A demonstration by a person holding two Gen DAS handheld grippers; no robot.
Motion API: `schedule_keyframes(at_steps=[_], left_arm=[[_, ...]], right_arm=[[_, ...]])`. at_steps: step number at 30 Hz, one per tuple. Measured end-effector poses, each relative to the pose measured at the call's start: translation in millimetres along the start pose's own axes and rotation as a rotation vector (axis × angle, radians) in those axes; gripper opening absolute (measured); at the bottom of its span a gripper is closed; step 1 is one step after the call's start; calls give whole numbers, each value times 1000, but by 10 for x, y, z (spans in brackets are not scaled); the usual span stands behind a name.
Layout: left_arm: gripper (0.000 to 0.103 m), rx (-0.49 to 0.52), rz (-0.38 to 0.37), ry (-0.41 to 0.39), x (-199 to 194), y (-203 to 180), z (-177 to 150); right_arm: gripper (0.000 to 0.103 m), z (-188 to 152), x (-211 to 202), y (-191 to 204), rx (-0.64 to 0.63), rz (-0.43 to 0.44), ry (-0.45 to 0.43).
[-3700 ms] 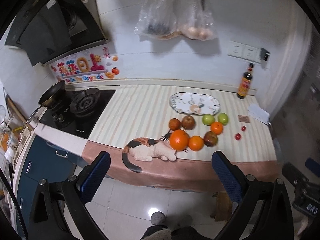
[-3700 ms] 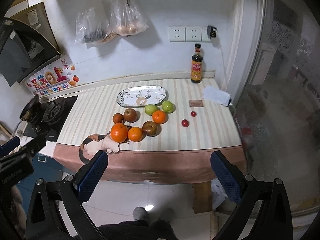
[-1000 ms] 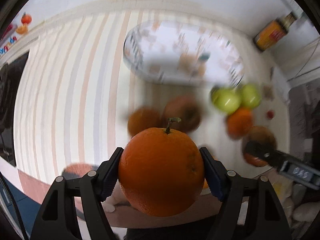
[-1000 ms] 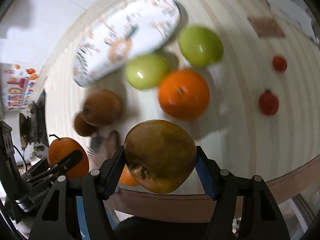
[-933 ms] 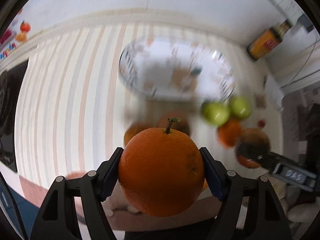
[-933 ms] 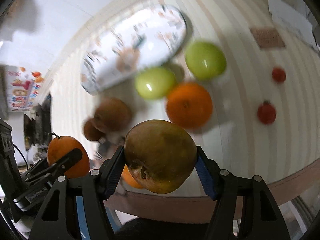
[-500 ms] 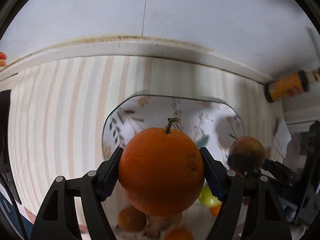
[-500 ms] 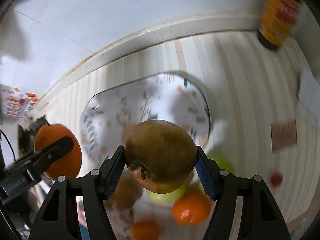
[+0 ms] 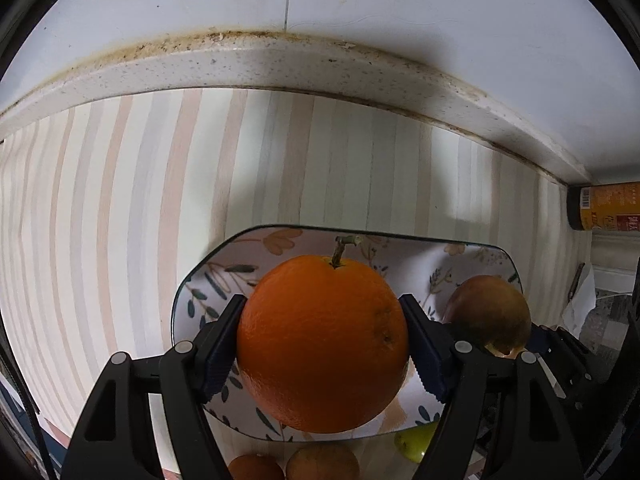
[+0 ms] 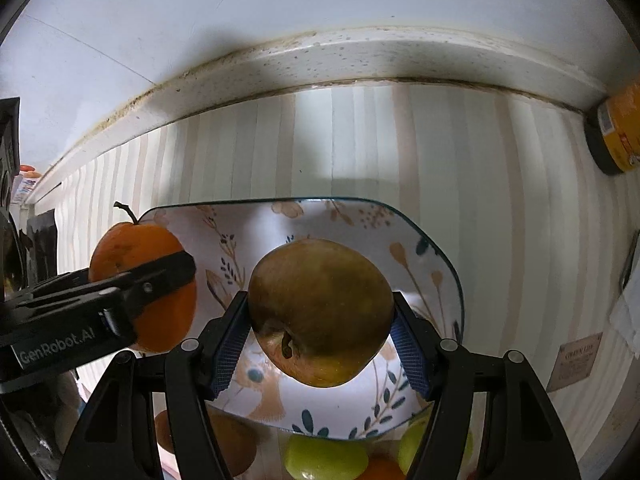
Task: Organize fruits
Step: 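Carry the orange and pear onto the floral plate and open both tools, then withdraw both tools from the plate toward the remaining fruit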
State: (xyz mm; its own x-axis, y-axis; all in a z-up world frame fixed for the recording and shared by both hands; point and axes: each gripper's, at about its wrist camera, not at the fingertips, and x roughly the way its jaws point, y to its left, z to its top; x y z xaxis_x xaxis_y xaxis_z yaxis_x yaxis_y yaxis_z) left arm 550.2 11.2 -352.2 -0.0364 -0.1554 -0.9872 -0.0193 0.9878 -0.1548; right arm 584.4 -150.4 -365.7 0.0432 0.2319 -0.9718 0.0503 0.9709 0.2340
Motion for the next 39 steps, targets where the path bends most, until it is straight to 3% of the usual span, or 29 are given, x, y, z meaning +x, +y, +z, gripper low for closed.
schedule_keyframes(at_steps=[7, 9, 10, 12, 20, 28, 39], left_arm=[[74, 26, 58, 25, 113, -150, -25], [74, 42, 85, 24, 130, -195, -36], [78, 42, 85, 27, 137, -206, -45], [88, 40, 62, 4, 79, -219, -62], [89, 37, 87, -68, -240, -194, -289], [89, 12, 93, -159, -698, 106, -668], [89, 27, 100, -306, -1311, 157, -1181]], right_arm=[[74, 96, 94, -8, -2, 21, 47], [95, 107, 67, 22, -12, 11, 39], [96, 100, 42, 41, -26, 4, 42], [96, 84, 2, 76, -38, -14, 43], [97, -33, -161, 162, -38, -105, 27], [97, -434, -544, 166, -40, -117, -45], [97, -1084, -1153, 299, -56, -138, -184]])
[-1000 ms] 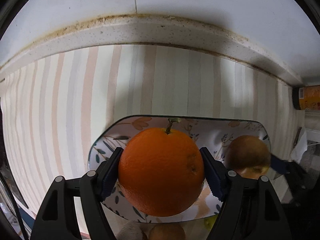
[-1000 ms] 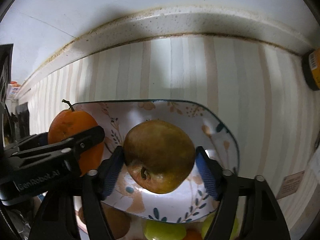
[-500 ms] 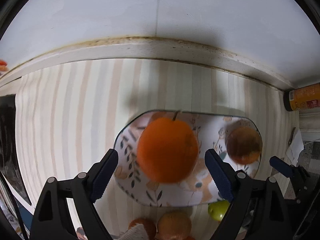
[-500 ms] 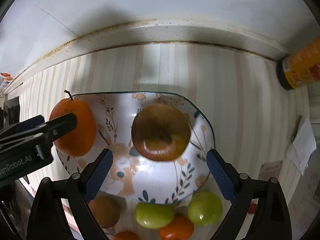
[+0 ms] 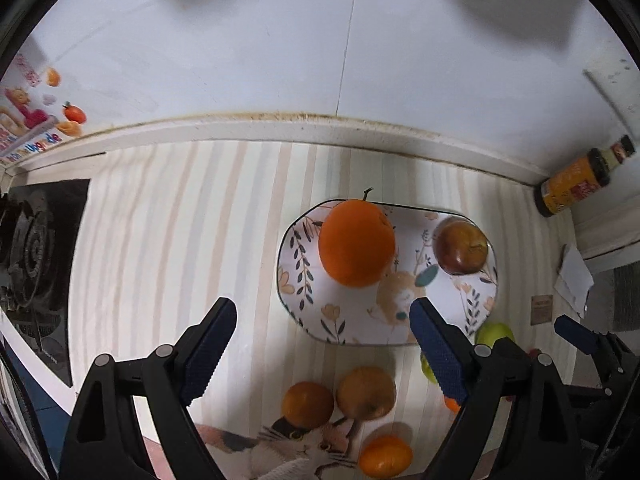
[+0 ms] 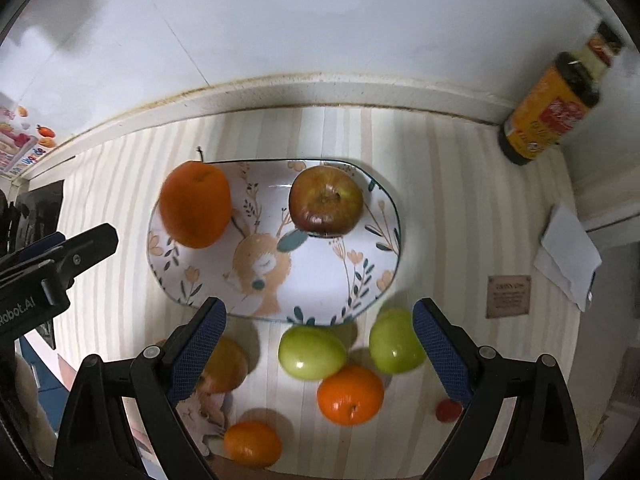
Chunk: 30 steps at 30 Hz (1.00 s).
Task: Organize fruits
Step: 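Withdraw both tools from the plate toward the remaining fruit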
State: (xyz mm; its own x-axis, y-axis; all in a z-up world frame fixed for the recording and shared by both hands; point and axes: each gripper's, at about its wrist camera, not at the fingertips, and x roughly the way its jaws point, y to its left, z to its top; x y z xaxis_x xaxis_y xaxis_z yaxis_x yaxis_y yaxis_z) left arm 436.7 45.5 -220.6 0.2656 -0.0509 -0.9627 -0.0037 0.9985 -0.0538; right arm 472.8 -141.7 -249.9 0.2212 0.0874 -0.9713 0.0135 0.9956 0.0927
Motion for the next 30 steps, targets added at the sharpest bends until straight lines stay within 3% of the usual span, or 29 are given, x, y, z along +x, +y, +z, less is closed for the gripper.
schedule_keyframes(at_steps=[13, 27, 29, 30], left_arm=[[89, 52, -19, -91, -697, -6, -462], [89, 51, -71, -114, -1028, 6, -777], [92, 62, -64, -103, -966, 5, -801], [100, 69, -49, -90, -907, 6, -815]], right_arm=[[97, -499, -868, 56, -15, -10, -132], [97, -889, -1337, 126, 5, 56, -191], [97, -925, -1276, 93, 31, 86, -175], [97, -932, -1233, 78, 39, 94, -165]])
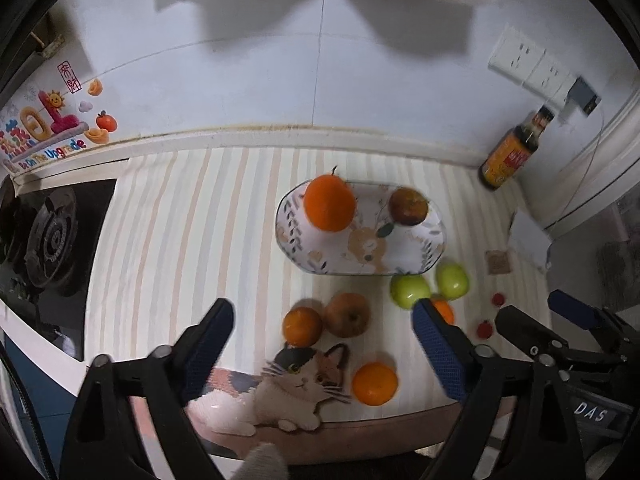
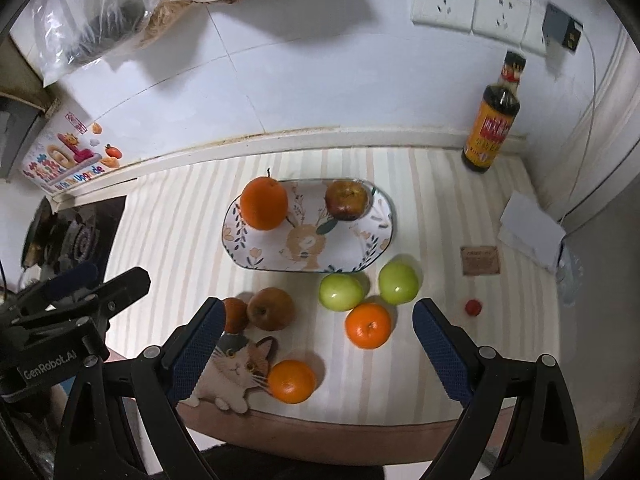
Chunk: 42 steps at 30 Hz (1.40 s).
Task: Organize fruits
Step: 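Withdraw both tools from the plate toward the remaining fruit, then grasp a brown kiwi-like fruit with the left tool while the right tool grasps an orange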
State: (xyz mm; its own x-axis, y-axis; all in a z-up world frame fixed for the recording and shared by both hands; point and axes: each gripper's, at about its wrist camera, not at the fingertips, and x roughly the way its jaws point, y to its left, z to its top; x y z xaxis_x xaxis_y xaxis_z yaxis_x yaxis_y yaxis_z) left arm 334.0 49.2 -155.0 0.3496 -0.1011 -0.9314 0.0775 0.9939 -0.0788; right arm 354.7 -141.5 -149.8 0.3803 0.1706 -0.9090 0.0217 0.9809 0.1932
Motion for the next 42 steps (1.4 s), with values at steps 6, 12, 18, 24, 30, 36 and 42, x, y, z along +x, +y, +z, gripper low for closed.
schedule_keyframes(at_steps=[6, 12, 18, 24, 30, 36, 42], left_arm=[[101, -8, 47, 101, 462, 140, -212], [101, 4, 137, 196, 885, 263, -491], [101, 37, 162, 249, 1200, 350, -631], [101, 194, 151, 251, 1453, 182, -548], [101, 386, 104, 287, 1773, -30, -454], [58, 503, 21, 334, 1980, -172, -465], [50, 385, -6, 336, 1960, -41, -456]], right_arm=[[97, -284, 681, -135, 70, 59, 161], [96, -788, 1646, -46, 86, 83, 400], [90, -1141, 2161, 139, 64, 84, 512], [68, -1209, 2225, 179, 28, 79, 508], [68, -1197, 2233, 10, 56, 77, 522], [68, -1189, 2237, -31, 58, 74, 536], [68, -1162, 2237, -28, 66, 82, 529]])
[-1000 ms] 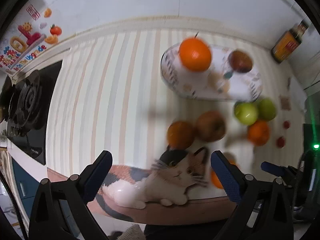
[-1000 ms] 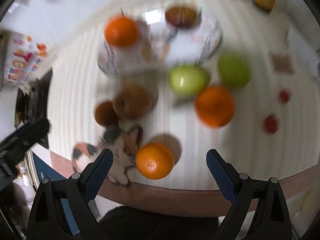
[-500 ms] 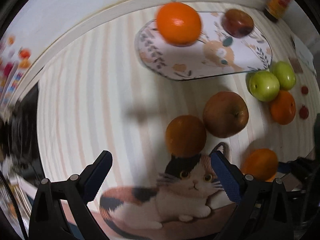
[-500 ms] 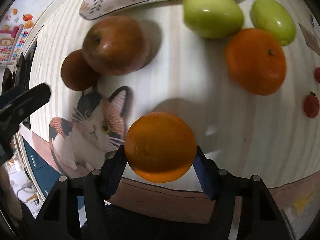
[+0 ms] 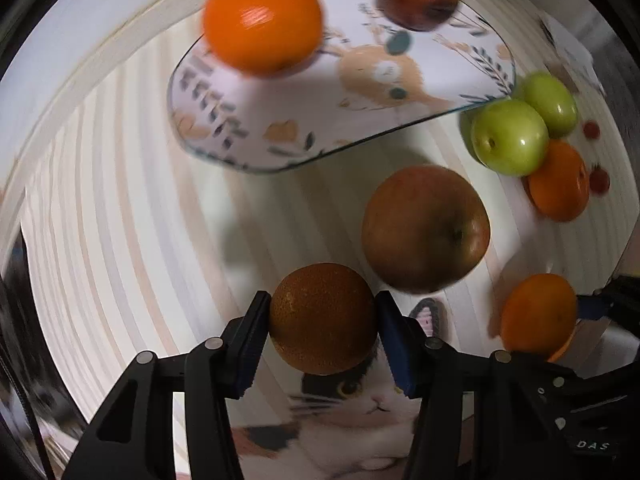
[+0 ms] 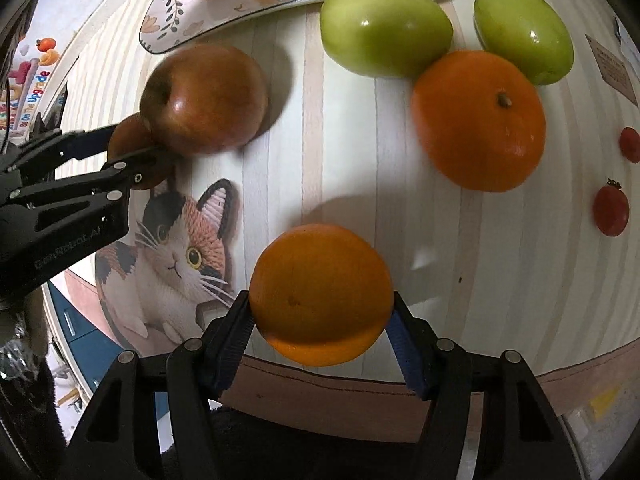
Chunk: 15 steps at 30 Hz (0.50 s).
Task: Organize fruits
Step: 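Grasp a brown kiwi-like fruit with the left tool while the right tool grasps an orange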
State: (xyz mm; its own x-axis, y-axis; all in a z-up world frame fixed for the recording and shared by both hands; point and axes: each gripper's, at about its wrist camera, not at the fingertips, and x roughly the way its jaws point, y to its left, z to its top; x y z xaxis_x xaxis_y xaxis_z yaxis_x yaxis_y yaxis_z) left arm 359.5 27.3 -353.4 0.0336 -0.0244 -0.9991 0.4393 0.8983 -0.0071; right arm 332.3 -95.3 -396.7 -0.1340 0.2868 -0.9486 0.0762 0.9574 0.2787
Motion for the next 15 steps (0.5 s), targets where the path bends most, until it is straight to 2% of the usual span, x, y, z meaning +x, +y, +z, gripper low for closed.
schedule_keyframes(at_steps=[9, 12, 15], left_arm=[[50, -221, -107, 17, -103, 65, -492], [50, -281, -134, 31, -24, 133, -517], [50, -302, -143, 17, -40, 159, -516]], right_arm=[[68, 115, -137, 6, -28, -21, -35], [68, 142, -176, -24, 2, 10, -56], [70, 176, -183, -92, 33, 36, -41]])
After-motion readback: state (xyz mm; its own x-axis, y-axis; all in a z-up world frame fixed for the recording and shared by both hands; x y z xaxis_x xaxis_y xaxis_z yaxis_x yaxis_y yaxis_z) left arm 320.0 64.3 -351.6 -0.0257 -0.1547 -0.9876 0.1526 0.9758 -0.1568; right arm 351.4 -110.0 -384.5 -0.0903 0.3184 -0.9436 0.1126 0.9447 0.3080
